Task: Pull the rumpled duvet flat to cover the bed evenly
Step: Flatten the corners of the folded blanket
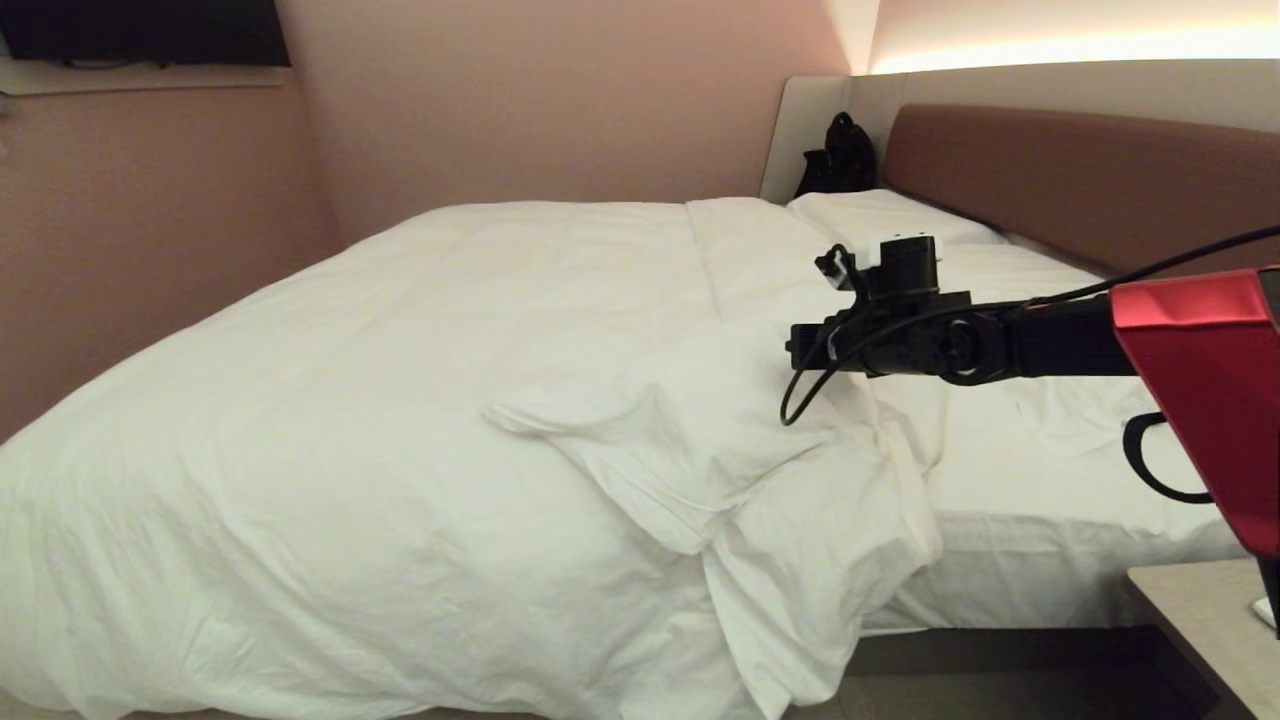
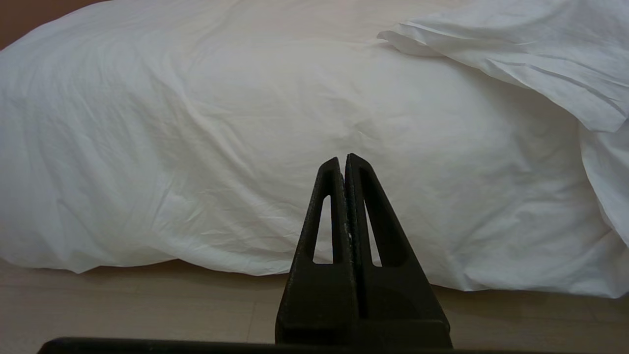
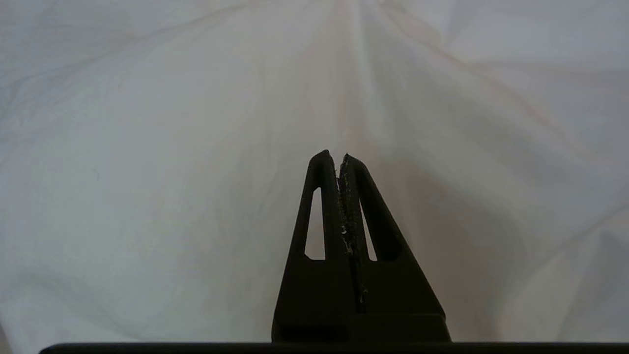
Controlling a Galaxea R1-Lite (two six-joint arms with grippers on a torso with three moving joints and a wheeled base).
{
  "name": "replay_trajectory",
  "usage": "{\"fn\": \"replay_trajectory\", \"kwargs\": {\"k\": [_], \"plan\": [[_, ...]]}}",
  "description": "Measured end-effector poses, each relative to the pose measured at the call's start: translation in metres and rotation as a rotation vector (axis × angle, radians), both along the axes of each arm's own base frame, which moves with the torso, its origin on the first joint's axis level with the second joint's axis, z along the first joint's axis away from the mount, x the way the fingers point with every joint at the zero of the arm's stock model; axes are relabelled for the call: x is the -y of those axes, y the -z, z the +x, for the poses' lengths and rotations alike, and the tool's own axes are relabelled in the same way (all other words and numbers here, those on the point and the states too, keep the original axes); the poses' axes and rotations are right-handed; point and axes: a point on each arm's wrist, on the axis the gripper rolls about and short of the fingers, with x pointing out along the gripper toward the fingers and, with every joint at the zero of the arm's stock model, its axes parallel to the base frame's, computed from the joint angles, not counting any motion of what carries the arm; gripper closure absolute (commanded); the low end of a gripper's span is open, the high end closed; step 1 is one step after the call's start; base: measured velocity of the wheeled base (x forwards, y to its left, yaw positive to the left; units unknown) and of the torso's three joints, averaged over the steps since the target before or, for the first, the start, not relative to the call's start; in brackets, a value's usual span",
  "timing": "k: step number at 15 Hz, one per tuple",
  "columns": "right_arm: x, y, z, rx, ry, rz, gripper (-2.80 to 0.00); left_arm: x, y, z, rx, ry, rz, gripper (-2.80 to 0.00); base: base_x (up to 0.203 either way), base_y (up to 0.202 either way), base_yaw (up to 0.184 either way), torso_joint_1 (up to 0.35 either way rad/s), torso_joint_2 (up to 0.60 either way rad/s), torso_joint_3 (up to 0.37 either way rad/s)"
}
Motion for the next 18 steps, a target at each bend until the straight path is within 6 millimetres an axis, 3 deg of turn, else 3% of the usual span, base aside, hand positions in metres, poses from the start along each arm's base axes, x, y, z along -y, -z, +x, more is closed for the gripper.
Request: {"fn": "replay_trajectory", "kwargs": {"k": [4,8,15,16,18], "plan": [[-0.01,-0.005,-0.011,-0.003,-0.032,-0.011,0.0,0.0,0.0,0.0,0.0,0.0,0.0,0.0,0.0,0.0,0.0,0.0,0.0,0.0],[-0.038,-0.009,-0.03,0.003,-0.113,-0.04,0.0,0.0,0.0,0.0,0.0,0.0,0.0,0.0,0.0,0.0,0.0,0.0,0.0,0.0],[-0.076,-0.005,-0.046,0.046,-0.219,-0.178,0.0,0.0,0.0,0.0,0.0,0.0,0.0,0.0,0.0,0.0,0.0,0.0,0.0,0.0],[-0.079,-0.003,-0.048,0.046,-0.23,-0.192,-2.8,0.0,0.0,0.0,0.0,0.0,0.0,0.0,0.0,0.0,0.0,0.0,0.0,0.0],[-0.088,0.001,-0.055,0.035,-0.252,-0.213,-2.8,0.0,0.0,0.0,0.0,0.0,0.0,0.0,0.0,0.0,0.0,0.0,0.0,0.0]]}}
